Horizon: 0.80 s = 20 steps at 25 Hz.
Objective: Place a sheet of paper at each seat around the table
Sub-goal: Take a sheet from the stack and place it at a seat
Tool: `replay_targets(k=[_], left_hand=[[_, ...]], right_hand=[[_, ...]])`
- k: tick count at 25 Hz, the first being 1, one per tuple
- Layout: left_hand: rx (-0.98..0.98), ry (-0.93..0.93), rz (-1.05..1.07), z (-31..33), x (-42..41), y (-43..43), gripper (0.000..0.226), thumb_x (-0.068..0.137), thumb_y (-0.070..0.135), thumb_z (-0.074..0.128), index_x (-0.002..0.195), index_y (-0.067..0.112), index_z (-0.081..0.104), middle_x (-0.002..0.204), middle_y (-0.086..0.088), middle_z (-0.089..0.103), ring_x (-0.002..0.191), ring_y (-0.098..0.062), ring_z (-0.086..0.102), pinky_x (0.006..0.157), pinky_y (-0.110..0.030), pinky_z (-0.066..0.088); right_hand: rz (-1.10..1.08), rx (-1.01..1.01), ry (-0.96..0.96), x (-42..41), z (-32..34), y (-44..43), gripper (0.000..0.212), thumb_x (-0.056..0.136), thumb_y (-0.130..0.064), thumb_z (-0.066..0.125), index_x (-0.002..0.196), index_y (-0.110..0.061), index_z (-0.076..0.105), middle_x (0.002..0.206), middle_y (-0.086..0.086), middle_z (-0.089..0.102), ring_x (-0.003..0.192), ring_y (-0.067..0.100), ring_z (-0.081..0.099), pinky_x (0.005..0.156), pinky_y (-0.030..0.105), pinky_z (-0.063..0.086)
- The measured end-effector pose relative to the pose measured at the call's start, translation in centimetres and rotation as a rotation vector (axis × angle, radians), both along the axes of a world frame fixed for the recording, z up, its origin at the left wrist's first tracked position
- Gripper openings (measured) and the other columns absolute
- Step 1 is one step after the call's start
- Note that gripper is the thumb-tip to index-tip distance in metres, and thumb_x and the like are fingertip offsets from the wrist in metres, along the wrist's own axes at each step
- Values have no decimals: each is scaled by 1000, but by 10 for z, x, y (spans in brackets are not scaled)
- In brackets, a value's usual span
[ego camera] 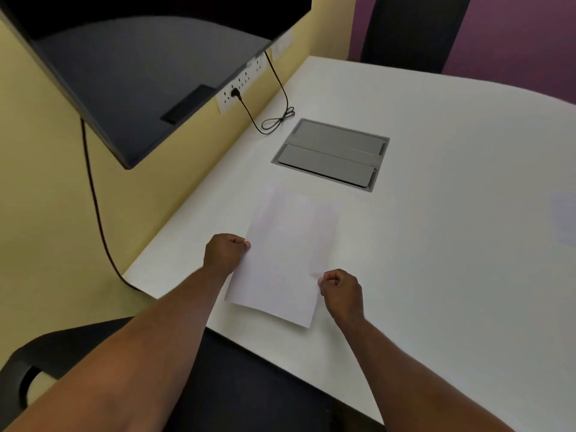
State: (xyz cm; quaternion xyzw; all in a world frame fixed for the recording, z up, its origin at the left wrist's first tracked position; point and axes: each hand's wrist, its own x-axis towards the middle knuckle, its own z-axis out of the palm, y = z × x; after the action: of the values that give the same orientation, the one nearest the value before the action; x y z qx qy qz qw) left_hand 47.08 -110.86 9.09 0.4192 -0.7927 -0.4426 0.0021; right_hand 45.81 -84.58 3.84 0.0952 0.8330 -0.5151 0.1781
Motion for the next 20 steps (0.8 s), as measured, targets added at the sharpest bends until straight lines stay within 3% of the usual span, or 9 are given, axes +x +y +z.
replay_targets(k=[8, 14, 17, 20], left_hand=[[-13, -96, -16, -78, -12, -7, 11, 80, 29, 79, 86, 20, 76, 92, 0, 75, 94, -23, 69, 87, -34, 55], [-22, -116, -6, -93, -23, 0, 8, 78, 30, 79, 80, 26, 73, 87, 5, 73, 91, -21, 69, 82, -31, 54], [-38, -154, -16, -100, -29, 7, 10, 78, 29, 79, 85, 25, 73, 91, 3, 73, 92, -22, 68, 75, -27, 47], [-81, -207, -38, -105, -30, 16, 16, 79, 28, 77, 94, 24, 73, 101, -1, 73, 98, -25, 66, 80, -29, 48]], right_hand=[[35, 105, -92, -6, -58, -10, 5, 86, -22, 69, 90, -21, 72, 79, -9, 71, 79, 14, 67, 70, 26, 47], [16, 263, -153, -5, -68, -6, 3, 81, -26, 65, 80, -24, 68, 77, -13, 68, 75, 14, 64, 64, 26, 45], [19, 336, -180, -4, -71, -4, 6, 79, -27, 63, 83, -26, 68, 80, -13, 67, 77, 15, 64, 66, 27, 45], [27, 375, -190, -4, -72, -1, 6, 79, -28, 63, 84, -26, 66, 81, -13, 66, 77, 16, 63, 66, 27, 44]])
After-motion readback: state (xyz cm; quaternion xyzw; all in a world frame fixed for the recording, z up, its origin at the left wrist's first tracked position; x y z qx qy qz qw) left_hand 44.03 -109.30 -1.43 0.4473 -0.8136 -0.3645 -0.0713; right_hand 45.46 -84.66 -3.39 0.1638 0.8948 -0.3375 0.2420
